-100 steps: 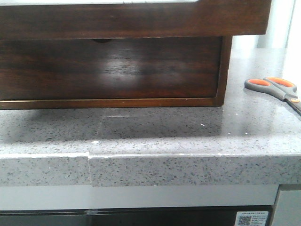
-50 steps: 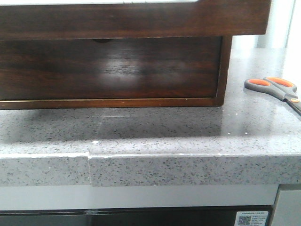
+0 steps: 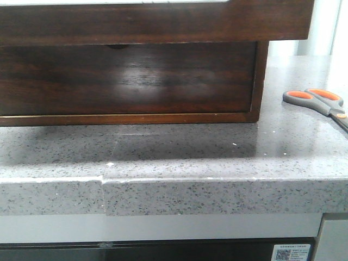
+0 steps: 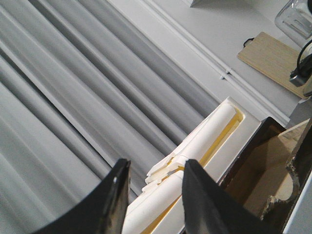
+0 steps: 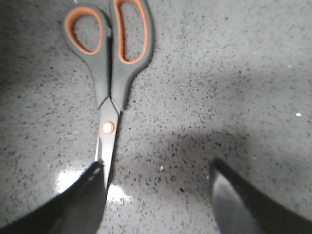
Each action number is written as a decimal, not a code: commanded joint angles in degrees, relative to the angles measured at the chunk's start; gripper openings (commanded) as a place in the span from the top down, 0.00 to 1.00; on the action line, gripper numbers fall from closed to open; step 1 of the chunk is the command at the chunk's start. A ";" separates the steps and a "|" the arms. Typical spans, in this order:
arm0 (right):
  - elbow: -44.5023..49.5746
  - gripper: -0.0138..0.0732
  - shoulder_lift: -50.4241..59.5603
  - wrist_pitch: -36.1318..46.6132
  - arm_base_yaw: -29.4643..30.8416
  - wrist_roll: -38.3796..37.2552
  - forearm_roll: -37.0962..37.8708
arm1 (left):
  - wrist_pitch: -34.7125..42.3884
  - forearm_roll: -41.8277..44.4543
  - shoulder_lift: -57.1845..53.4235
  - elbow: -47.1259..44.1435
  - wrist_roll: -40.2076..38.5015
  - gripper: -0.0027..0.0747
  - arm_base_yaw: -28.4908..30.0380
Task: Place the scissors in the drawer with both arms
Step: 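Move the right gripper over the grey-and-orange scissors and lower, then close the right gripper on the scissors near the pivot and lift, then carry the scissors with the right gripper into the open drawer and release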
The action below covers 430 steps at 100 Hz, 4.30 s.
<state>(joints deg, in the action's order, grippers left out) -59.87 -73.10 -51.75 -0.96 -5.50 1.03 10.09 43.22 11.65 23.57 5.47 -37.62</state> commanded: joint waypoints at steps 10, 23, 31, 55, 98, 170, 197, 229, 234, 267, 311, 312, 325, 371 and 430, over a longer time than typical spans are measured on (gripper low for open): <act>-7.46 0.26 -5.75 -2.03 -1.59 0.74 0.43 | 2.31 -1.39 0.60 1.86 -0.79 0.64 -0.37; -9.62 0.26 -9.13 -2.24 -3.23 0.74 0.43 | 2.31 -1.39 0.60 1.86 -0.79 0.65 -0.37; -10.29 0.26 -11.06 -2.50 -3.99 0.74 0.43 | 2.31 -1.39 0.60 1.86 -0.79 0.65 -0.37; -10.57 0.26 -15.50 -0.78 -4.49 0.74 0.33 | 2.31 -1.39 0.60 1.86 -0.79 0.65 -0.37; -10.66 0.26 -19.72 -1.52 -4.49 0.74 0.07 | 2.31 -1.39 0.60 1.86 -0.79 0.65 -0.37; -10.66 0.84 -20.12 -3.98 -4.49 0.74 0.07 | 2.31 -1.39 0.60 1.86 -0.79 0.65 -0.37; -10.66 0.92 -20.12 -3.95 -4.49 0.74 0.07 | 2.31 -1.39 0.60 1.86 -0.79 0.65 -0.37; -10.68 0.92 -14.61 -3.81 -4.49 0.74 1.61 | 2.31 -1.39 0.60 1.86 -0.79 0.65 -0.37; -10.68 0.92 -12.37 -2.90 -4.49 0.74 2.06 | 2.31 -1.39 0.60 1.86 -0.79 0.65 -0.37; -10.68 0.92 5.27 5.40 -4.49 0.74 2.16 | 2.31 -1.39 0.60 1.86 -0.79 0.65 -0.37; -10.78 0.92 18.89 20.08 -16.50 15.60 -0.33 | 2.31 -1.39 0.60 1.86 -0.79 0.65 -0.37; -10.78 0.92 18.89 20.26 -17.18 15.80 -0.33 | 2.31 -1.39 0.60 1.86 -0.79 0.65 -0.37; -10.78 0.92 18.63 21.96 -23.41 20.27 -0.33 | 2.31 -1.39 0.60 1.86 -0.79 0.65 -0.37; -10.78 0.92 9.40 26.44 -40.54 29.84 3.14 | 2.31 -1.39 0.60 1.86 -0.79 0.65 -0.37; -10.78 0.92 1.66 25.35 -41.23 29.84 5.33 | 2.31 -1.39 0.60 1.86 -0.79 0.65 -0.37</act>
<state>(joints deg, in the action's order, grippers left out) -69.02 -72.54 -30.37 -42.10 23.95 5.57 9.96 43.22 11.65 23.57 5.44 -37.62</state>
